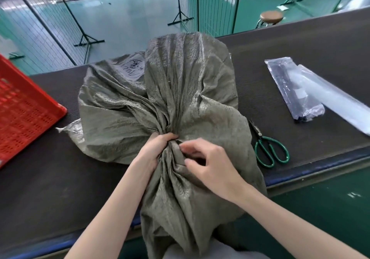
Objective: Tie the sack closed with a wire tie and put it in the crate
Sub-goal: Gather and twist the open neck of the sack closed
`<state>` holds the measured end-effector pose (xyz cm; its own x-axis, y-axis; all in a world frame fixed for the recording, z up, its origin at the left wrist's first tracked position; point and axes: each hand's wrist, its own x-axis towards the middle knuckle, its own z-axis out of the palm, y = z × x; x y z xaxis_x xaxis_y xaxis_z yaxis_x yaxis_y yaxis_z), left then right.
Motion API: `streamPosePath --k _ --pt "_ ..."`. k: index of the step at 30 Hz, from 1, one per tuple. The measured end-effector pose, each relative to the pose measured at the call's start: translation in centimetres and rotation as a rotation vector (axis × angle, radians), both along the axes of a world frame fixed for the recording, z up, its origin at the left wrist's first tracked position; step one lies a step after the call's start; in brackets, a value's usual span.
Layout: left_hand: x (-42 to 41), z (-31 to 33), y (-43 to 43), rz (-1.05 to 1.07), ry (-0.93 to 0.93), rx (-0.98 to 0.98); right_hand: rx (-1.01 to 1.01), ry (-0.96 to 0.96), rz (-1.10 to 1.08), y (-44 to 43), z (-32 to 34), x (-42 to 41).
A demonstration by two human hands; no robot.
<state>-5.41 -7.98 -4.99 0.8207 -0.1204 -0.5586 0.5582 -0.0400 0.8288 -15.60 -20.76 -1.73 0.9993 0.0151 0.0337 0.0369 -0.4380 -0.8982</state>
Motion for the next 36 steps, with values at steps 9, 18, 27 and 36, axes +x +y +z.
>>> streamPosePath --k 9,18,27,36 --pt "0.3 -1.5 -0.6 0.098 0.012 0.045 -0.342 0.094 -0.385 -3.1 -1.2 0.9" --pt "-0.8 -0.5 0.0 -0.066 0.203 -0.251 -0.049 -0.004 -0.103 1.1 -1.1 0.0" --pt "-1.0 0.4 0.4 -0.098 0.16 -0.324 -0.111 -0.04 0.166 2.6 -1.5 -0.2" --pt "0.2 -0.3 -1.2 -0.016 0.041 -0.007 0.073 -0.093 -0.121 -0.7 -0.4 -0.5"
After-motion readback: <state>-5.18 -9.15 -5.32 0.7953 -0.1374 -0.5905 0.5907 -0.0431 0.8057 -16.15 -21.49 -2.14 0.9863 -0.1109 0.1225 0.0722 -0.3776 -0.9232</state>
